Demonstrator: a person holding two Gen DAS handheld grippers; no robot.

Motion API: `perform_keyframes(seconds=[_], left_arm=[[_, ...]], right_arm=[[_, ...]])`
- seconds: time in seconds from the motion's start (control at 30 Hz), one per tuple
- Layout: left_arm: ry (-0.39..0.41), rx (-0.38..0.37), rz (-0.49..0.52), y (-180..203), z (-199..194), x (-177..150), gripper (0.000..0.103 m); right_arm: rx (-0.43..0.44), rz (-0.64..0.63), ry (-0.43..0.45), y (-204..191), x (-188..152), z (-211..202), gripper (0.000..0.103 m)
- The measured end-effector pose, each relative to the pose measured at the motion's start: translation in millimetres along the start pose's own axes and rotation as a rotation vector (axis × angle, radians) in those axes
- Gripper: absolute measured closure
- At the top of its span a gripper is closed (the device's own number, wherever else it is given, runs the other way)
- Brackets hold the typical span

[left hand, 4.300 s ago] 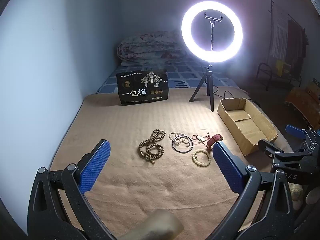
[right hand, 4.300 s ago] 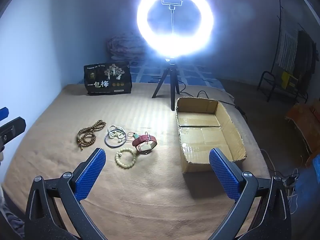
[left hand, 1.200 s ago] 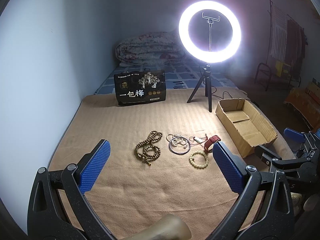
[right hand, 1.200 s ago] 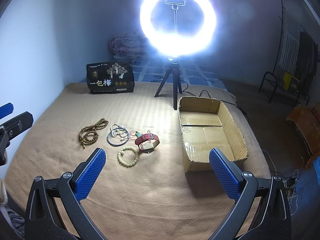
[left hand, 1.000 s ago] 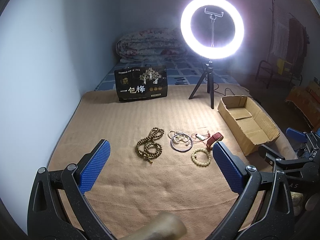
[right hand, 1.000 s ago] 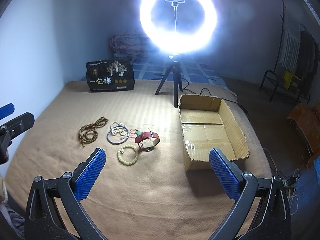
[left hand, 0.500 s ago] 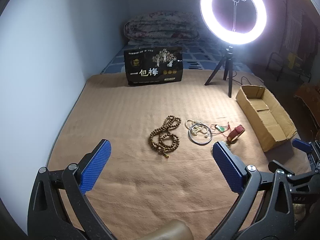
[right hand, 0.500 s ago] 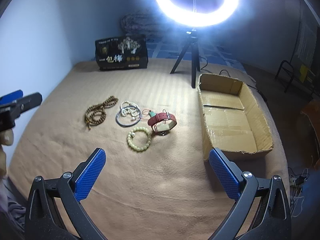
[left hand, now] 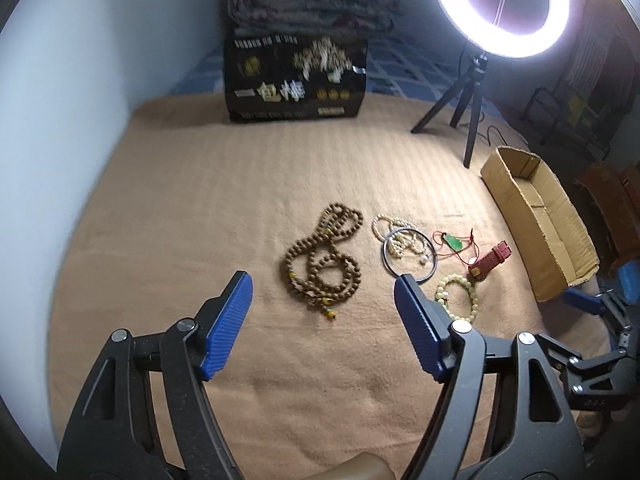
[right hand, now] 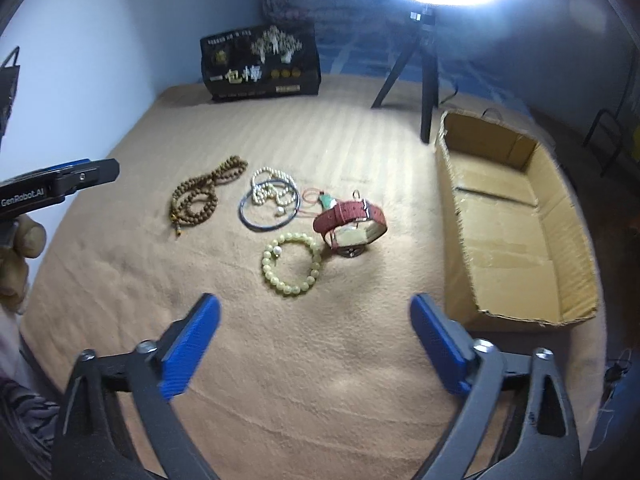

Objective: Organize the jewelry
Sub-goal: 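Grasp the brown bead mala with the left tool while the right tool grasps the jade bracelet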

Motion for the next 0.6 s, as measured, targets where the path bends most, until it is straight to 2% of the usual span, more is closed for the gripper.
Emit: perform_keyframes(seconds=[0.07, 0.13, 0.23, 0.33, 0.5, 0.6], left_arm=[[-0.037, -0.025, -0.008, -2, 15, 3, 0.033], [-0.075, -0.054, -0.031, -6, 31, 7, 0.039], [-0.115, -0.093, -0.066, -11, 49, 13, 0.039], [-0.15, -0.124, -0.097, -17, 65, 18, 0.039], [-0.195, -0.137, -0.114, -22, 90, 25, 0.039], [-0.203, -0.105, -0.093, -20, 103, 30, 0.039]], right_arm=[[0.029, 0.024, -0.042, 5, 2, 11, 0.026], [0.074, 0.063, -0.091, 11, 4, 24, 0.041], [0.135, 0.133, -0.143, 17, 6, 37, 0.052], [0.144, 0.161, -0.167, 18, 10, 46, 0.061], [0.127, 0.176, -0.192, 19, 16, 56, 0.066], [0.124, 0.177, -0.195, 19, 19, 58, 0.066]])
Point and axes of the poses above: each gripper's, at about its wrist camera, not at the fingertips, and z roughly the way its jaws point, y to its right, x to its top, the point moved 1 cm from there along z, roughly the way its jaws point, and after that the axes turned 4 degrees about -y, right-handed, at the moved point
